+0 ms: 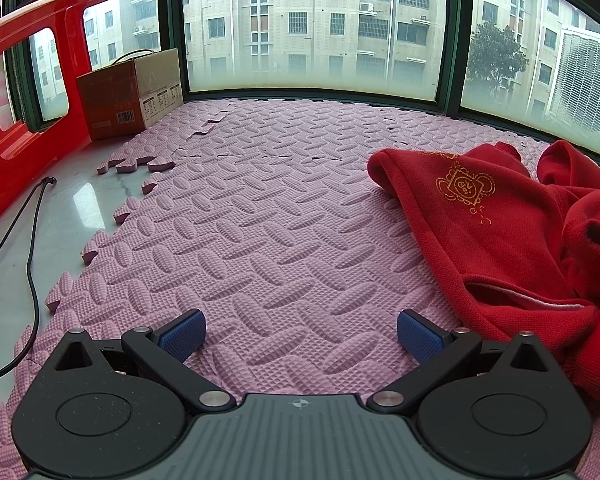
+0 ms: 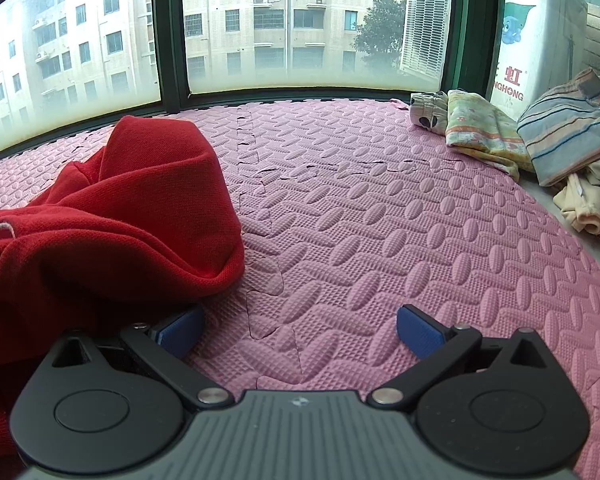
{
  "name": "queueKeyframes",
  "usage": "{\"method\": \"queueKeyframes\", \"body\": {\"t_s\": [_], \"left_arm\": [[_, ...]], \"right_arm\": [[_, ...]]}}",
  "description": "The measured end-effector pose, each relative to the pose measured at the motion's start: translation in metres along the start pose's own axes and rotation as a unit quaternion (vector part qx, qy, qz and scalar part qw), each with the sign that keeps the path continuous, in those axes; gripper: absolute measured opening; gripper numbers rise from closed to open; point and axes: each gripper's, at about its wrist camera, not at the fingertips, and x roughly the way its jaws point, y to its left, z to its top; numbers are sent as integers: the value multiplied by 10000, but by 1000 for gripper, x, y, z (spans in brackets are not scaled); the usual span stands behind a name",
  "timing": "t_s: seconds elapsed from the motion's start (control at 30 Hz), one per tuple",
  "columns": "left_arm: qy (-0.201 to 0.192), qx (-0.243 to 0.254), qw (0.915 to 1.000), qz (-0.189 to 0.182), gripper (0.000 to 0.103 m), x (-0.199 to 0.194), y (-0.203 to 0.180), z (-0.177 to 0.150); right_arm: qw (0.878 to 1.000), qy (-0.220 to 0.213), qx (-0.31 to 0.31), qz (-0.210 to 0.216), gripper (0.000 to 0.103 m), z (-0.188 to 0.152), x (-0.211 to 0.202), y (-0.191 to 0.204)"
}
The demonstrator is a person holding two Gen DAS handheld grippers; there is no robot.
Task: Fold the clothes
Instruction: 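Move both tools toward the crumpled red fleece garment on the mat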
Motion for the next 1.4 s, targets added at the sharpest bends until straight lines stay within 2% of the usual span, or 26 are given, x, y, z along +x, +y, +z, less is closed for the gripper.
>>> {"method": "queueKeyframes", "body": {"t_s": [0.17, 0.33, 0.77, 1.03, 1.4], "left_arm": [[55, 12, 10000, 7, 103, -2, -2, 1], [221, -172, 9996, 5, 103, -14, -4, -4], [674, -254, 9972, -187, 103, -58, -36, -23], [628, -180, 9971, -381, 103, -75, -52, -23], [656, -54, 9966, -500, 103, -78, -63, -23]], "right_arm": [[9998, -147, -104, 124, 103, -9, -16, 3], [9995, -47, -245, 201, 103, -16, -25, 6], [9963, -497, -578, 398, 103, -42, -84, 25], [9947, -388, -615, 733, 103, -59, -103, 38], [9916, -308, -781, 986, 103, -66, -107, 52]]}}
